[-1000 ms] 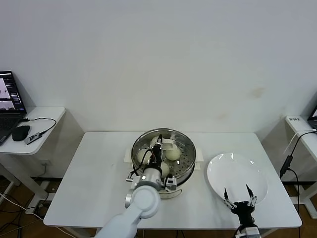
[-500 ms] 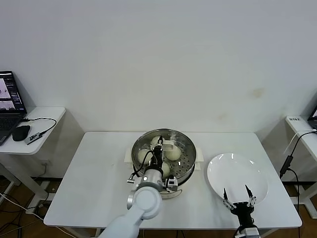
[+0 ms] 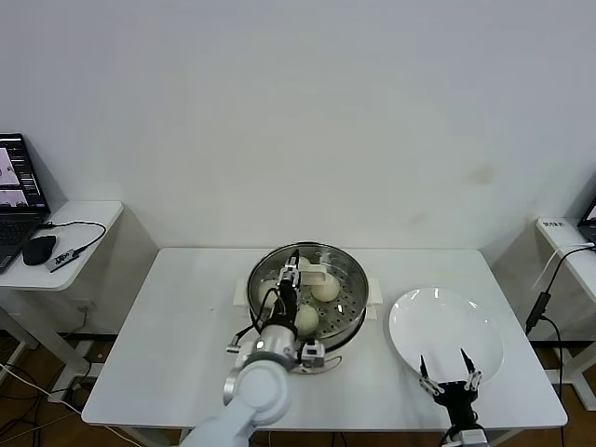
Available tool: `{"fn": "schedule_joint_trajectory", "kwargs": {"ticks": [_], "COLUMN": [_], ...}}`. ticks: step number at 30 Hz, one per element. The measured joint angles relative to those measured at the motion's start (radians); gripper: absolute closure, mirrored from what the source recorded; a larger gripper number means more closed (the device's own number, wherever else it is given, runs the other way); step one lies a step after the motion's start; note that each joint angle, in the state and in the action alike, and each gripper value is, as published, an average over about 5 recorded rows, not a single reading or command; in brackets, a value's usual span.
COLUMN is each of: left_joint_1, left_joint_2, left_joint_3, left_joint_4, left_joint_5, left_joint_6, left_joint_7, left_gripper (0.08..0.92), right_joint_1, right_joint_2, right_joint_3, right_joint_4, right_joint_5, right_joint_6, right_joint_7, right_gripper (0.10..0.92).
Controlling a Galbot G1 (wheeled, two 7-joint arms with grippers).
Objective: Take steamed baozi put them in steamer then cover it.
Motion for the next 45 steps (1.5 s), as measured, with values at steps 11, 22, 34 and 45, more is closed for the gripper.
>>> {"fn": "schedule_joint_trajectory", "kwargs": {"ticks": [11, 22, 34, 45], "left_joint_1": [0.162, 0.498, 0.786, 0.851], "left_joint_2": [0.084, 0.079, 0.029, -0.015], "left_joint_3": [-0.063, -0.399, -0.591, -0.638], "left_joint_4": [-0.216, -0.356, -0.319, -0.251], "left_joint_5": [-0.151, -0.714, -1.286, -1.467], "left_joint_6": [-0.061, -0.315, -0.586, -0.675], "left_joint_7": [-0.093, -0.301, -0.413, -0.422], "left_gripper": [0.182, 0.177, 0.177, 0.177], "right_joint_1": [-0.016, -0.032, -0.106, -0.215], "right_joint_2": [-0.023, -0.049, -0.109, -0.184], "right_joint_3": [0.004, 0.004, -0.033, -0.068], "right_joint_4": [0.007, 0.018, 0.091, 0.212], "right_joint_5": [0.018, 0.045, 0.153, 0.278], "right_joint_6": [0.002, 0.007, -0.033, -0.104], "right_joint_7": [-0.001, -0.006, -0.026, -0.021], "right_gripper": [0.203, 0.203, 0.203, 0.203]}}
